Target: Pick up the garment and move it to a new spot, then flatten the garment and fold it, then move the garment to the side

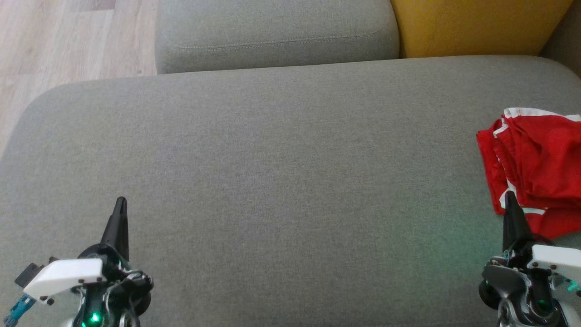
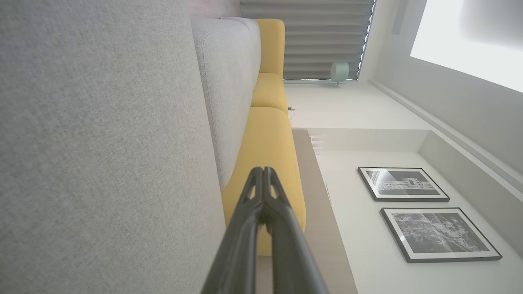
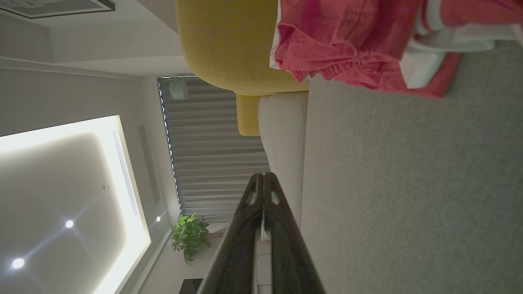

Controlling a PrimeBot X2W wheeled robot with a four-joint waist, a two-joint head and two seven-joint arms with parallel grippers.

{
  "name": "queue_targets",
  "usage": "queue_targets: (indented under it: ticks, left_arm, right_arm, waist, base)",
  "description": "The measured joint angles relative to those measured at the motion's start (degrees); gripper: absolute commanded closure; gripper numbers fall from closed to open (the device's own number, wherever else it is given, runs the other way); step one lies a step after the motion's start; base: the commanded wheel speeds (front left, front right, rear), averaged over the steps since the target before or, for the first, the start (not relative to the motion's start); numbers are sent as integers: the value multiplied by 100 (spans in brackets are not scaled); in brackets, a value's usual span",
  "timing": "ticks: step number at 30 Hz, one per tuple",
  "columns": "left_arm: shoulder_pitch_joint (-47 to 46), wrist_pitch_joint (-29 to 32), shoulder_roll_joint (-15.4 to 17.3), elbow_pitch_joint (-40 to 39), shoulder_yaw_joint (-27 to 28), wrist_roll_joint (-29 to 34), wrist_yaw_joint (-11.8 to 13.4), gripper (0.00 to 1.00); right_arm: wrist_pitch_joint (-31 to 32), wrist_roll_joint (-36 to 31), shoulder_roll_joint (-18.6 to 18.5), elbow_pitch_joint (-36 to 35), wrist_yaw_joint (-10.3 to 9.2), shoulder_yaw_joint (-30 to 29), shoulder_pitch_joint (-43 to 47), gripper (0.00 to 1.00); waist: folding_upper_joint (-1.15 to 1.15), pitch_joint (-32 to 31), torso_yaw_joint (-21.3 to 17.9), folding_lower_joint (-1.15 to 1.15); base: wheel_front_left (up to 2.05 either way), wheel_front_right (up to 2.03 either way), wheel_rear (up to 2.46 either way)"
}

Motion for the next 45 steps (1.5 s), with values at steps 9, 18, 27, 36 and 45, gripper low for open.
queue_targets:
  ticks: [9,18,27,36,45]
  left_arm:
    - [0,15,-4,0,11,1,0,100]
    - [0,15,-12,0,40,2,0,100]
    - [0,16,-20,1,66,2,0,100]
    - [0,18,-29,1,82,3,0,100]
    - [0,24,-34,1,92,13,0,100]
  right_arm:
    - [19,-1,2,1,0,-8,0,100]
    - [25,-1,4,2,0,-26,0,100]
    - [26,-2,5,2,0,-38,0,100]
    - [43,-3,8,2,0,-48,0,100]
    - [44,-12,12,2,0,-57,0,100]
  waist:
    - [0,0,0,0]
    - [0,0,0,0]
    - [0,0,0,0]
    - [0,0,0,0]
    - [0,0,0,0]
  base:
    - [0,0,0]
    - [0,0,0]
    - [0,0,0]
    - [0,0,0]
    - [0,0,0]
